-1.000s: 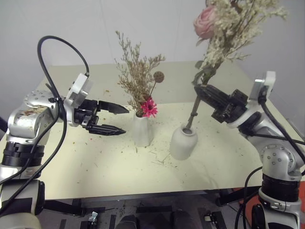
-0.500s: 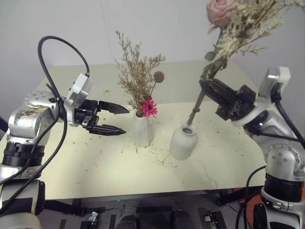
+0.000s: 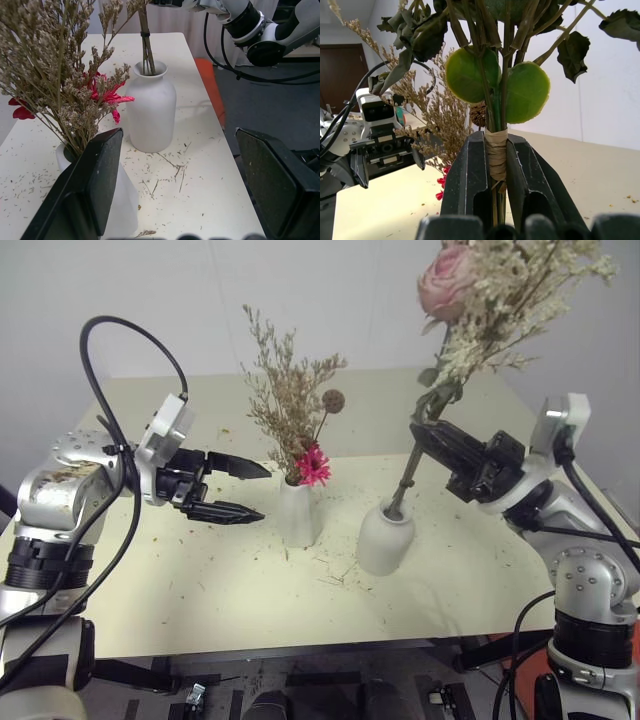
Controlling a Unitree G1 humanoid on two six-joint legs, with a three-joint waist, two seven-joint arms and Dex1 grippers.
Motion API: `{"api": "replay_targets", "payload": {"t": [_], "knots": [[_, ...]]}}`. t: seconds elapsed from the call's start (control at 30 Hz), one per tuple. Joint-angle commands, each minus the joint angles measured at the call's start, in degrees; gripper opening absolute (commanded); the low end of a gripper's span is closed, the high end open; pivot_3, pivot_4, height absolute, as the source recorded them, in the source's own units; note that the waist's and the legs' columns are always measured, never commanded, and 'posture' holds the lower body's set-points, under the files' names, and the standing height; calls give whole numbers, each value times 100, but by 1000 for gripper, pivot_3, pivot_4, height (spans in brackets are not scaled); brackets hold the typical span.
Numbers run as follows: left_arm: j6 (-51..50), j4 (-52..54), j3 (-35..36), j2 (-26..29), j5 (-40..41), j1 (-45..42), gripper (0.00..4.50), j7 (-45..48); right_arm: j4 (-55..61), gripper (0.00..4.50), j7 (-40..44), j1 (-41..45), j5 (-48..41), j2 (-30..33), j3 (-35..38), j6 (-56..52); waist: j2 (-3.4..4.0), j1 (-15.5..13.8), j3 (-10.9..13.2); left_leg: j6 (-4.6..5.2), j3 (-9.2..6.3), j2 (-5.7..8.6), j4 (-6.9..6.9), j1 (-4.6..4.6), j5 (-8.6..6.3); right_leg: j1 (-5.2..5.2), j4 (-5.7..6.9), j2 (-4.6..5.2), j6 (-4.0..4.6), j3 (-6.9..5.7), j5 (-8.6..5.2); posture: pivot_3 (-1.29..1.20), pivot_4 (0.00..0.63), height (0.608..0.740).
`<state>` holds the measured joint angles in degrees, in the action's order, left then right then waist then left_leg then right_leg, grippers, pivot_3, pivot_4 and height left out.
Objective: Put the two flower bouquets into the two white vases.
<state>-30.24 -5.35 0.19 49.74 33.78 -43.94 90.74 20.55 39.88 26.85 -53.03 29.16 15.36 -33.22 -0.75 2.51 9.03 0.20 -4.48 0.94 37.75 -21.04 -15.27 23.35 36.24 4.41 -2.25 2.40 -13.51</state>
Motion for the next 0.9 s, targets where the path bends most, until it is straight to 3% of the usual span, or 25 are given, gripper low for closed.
{"api": "replay_targets", "payload": {"t": [0.03,0.9], "knots": [[-8,153,99,51,50,-80,3881,-2,55,241,52,-53,-4,45,16,75,0,0,0,0,0,0,0,0,0,0,0,0,0,0,0,0,150,740],[-45,211,134,68,69,-36,3881,-44,-361,241,293,-452,779,-305,-412,511,0,0,0,0,0,0,0,0,0,0,0,0,0,0,0,0,150,740]]}}
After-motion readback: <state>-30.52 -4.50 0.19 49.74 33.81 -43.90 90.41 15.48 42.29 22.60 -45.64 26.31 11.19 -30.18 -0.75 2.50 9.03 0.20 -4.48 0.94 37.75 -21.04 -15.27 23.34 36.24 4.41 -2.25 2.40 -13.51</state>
